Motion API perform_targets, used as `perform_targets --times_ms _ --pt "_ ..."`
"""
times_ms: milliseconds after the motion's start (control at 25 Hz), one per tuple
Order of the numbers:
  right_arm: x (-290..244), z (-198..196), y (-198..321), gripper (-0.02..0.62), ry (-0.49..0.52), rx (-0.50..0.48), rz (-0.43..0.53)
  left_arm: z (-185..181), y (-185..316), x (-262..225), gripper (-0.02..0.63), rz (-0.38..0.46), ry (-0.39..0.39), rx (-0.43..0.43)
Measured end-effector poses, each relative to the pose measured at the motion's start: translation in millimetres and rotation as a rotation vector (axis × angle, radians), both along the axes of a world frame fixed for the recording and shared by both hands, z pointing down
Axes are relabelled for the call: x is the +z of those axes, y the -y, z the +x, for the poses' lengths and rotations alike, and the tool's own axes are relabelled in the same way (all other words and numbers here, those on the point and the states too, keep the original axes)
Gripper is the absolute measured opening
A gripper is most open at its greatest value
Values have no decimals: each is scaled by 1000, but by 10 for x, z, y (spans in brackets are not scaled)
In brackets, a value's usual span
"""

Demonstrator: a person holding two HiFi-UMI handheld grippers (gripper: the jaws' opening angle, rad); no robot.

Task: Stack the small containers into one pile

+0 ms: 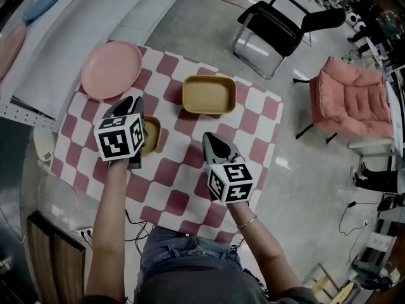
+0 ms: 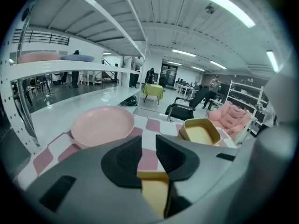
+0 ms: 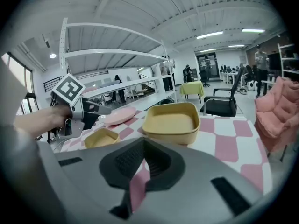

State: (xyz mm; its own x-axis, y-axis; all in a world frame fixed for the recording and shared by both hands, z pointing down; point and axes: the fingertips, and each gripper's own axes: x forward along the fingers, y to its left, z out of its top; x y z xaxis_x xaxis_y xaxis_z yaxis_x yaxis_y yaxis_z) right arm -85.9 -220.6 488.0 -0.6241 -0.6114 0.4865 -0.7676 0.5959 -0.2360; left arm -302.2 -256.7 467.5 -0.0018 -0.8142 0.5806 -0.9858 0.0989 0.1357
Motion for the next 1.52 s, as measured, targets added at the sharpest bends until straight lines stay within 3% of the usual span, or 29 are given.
perform_targets --times_ms 360,520,840,1080,1520 --pt "92 -570 -279 11 -18 -103 -20 -762 -673 402 127 -101 67 -40" --pt "168 -714 -341 11 -35 -117 -38 -918 -792 660 129 -152 17 -54" --pt "301 -809 -313 11 -66 -109 -59 -908 -734 953 122 -187 -90 -2" --pt "310 -797 -266 11 -74 -91 -56 -890 -718 1049 39 -239 -65 21" --pt "186 -605 -224 11 -76 -63 -25 -832 -821 967 20 -247 -87 -32"
